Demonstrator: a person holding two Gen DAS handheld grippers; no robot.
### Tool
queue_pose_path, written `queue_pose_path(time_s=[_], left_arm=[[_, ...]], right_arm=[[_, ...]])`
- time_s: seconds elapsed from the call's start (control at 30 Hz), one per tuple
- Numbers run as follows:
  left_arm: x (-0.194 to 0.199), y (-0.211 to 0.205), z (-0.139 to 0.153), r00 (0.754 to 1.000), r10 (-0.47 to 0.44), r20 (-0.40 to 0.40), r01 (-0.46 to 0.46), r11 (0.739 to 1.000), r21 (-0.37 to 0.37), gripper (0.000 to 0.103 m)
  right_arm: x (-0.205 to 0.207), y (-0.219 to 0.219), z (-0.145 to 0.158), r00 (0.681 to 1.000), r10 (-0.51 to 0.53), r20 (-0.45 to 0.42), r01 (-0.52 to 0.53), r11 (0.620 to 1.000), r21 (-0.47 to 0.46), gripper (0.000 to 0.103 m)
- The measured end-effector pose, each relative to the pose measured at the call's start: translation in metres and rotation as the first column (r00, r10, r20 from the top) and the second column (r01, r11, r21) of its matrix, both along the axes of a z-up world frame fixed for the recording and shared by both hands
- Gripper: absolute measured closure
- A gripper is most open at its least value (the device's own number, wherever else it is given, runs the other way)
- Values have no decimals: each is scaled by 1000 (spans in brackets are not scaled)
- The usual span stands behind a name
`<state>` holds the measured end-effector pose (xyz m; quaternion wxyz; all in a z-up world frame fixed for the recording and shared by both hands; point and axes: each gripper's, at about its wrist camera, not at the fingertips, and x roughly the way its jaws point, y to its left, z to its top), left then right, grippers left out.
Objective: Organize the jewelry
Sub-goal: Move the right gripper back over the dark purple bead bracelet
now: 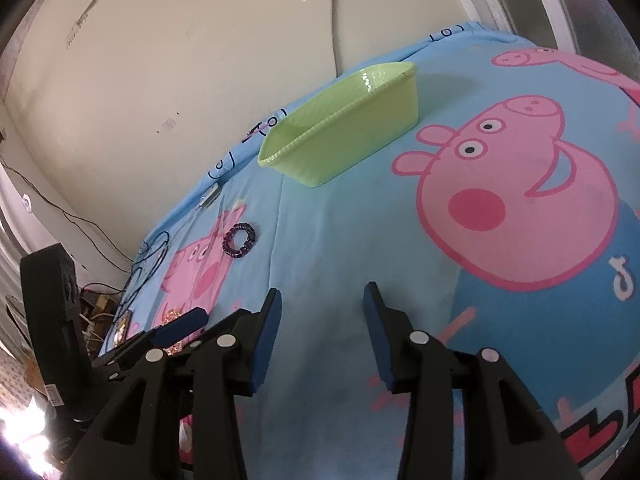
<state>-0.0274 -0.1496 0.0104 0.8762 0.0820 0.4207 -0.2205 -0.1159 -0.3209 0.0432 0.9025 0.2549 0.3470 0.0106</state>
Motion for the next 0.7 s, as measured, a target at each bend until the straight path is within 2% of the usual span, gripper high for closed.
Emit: queue_pose_path(time_s=[0.2, 0.43, 0.7], left_arm=[[0, -5, -1, 1000, -9, 1, 9, 1000, 18, 25], [1, -7, -2, 1000, -12, 1, 12, 999, 34, 21], [0, -10, -5, 1000, -12, -3, 12, 998, 67, 11]], right_arm=[[-5, 2, -2, 999, 4, 40, -3, 1000, -10, 82], [-5, 1, -3, 999, 15, 48, -15, 1000, 0, 81], [-9, 6, -2, 995, 58, 76, -58, 998, -4, 71]])
